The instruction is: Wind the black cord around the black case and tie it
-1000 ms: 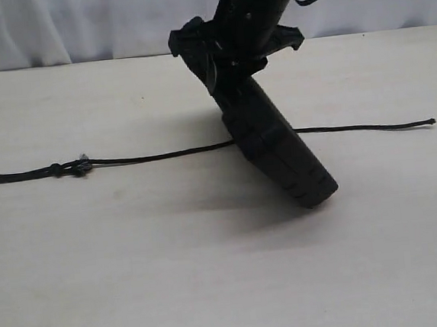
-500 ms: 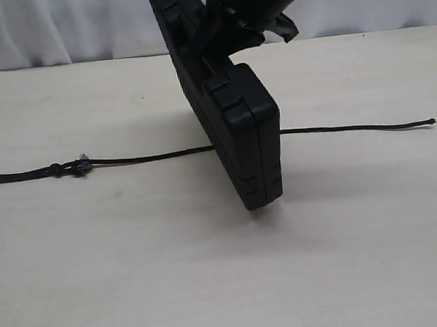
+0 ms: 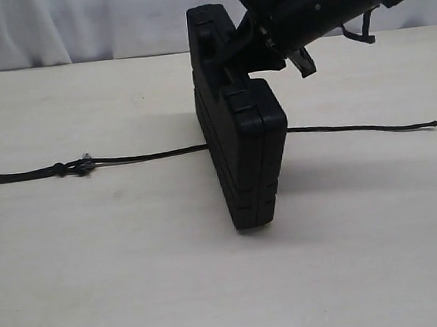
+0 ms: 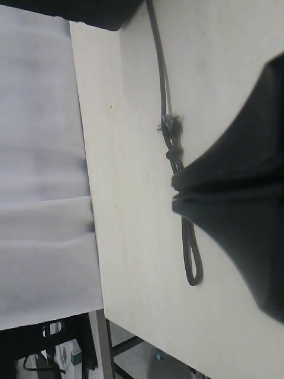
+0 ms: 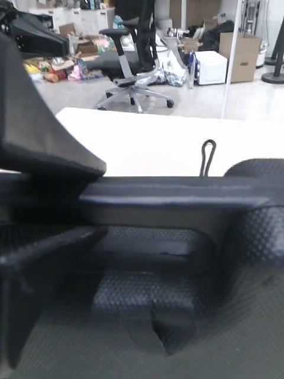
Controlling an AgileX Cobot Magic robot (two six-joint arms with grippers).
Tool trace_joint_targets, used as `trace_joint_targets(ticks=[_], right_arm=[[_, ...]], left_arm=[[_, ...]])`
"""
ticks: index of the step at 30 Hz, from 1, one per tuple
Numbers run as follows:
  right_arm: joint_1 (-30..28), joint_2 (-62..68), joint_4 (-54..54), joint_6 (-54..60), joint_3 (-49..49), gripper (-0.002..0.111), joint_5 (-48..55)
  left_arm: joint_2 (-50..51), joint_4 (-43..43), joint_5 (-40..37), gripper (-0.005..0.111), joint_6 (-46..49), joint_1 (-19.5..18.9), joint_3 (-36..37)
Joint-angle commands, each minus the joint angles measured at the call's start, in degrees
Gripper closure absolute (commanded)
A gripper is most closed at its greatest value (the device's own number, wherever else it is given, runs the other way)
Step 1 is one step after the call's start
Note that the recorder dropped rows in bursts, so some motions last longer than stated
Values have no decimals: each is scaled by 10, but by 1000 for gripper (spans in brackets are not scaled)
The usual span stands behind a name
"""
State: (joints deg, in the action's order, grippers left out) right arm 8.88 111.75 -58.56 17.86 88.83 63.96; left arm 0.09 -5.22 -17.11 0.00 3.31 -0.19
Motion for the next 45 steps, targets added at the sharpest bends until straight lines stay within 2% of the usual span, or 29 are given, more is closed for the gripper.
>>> trace_joint_targets(ticks=[1,6,13,19,25,37,45], right_arm=[[-6,-7,65,9,1,104,-43],[3,-9,134,3,1,104,-78],[19,-49,297,-85,1,104,-136],[19,-53,323,-82,1,103,-114],[19,-57,324,-70,1,90,-110],[21,-86,328,-38,1,90,-99],[80,-86,490,-152,1,86,-129]], left_arm=[[-1,0,7,107,0,-3,2],[-1,0,7,107,0,-3,2],[-1,0,7,107,0,-3,2],[-1,0,7,107,0,-3,2],[-1,0,7,107,0,-3,2],[-1,0,7,107,0,-3,2],[-1,0,7,107,0,-3,2]])
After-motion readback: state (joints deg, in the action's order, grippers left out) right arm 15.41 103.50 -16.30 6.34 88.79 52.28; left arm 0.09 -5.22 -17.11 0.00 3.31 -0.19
